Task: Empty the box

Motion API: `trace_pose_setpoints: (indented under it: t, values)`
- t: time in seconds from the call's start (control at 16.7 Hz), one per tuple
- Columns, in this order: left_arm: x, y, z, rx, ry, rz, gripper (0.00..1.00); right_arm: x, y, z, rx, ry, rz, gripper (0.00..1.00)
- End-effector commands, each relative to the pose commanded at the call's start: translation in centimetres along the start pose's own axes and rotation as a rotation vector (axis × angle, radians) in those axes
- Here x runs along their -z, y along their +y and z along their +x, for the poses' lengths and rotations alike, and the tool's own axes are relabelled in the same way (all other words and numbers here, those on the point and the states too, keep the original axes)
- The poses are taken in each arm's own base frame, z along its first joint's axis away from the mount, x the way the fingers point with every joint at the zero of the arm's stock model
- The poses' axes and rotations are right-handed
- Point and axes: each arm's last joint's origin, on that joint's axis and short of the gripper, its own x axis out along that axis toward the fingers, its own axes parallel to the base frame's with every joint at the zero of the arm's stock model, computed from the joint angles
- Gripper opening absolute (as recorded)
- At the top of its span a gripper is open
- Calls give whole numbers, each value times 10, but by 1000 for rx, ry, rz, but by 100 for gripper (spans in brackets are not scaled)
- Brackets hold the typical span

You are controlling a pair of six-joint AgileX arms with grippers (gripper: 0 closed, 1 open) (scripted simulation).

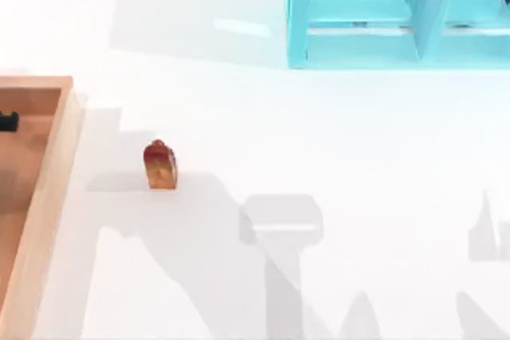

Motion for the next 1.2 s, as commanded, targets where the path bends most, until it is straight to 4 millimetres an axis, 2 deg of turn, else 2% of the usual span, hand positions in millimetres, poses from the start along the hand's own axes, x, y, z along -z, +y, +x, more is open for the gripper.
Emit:
trace_pose_setpoints:
  t: [0.12, 0.3, 0.54, 0.66, 0.96, 1.08, 1.2]
  values:
    - [-4, 1, -14, 0, -1, 0, 0, 0, 0, 0, 0, 0, 0, 100]
    - [-8, 2, -54, 1, 7, 0, 0, 0, 0, 0, 0, 0, 0, 100]
    - [-4, 2, -105, 5, 23, 1, 0, 0, 0, 0, 0, 0, 0, 100]
    - [0, 0, -123, 1, 3, 0, 0, 0, 0, 0, 0, 0, 0, 100]
    - [1, 1, -125, 0, 2, -1, 0, 0, 0, 0, 0, 0, 0, 100]
    - [-1, -12, -122, -2, -5, -1, 0, 0, 0, 0, 0, 0, 0, 100]
    - [-2, -40, -115, -3, -17, -2, 0, 0, 0, 0, 0, 0, 0, 100]
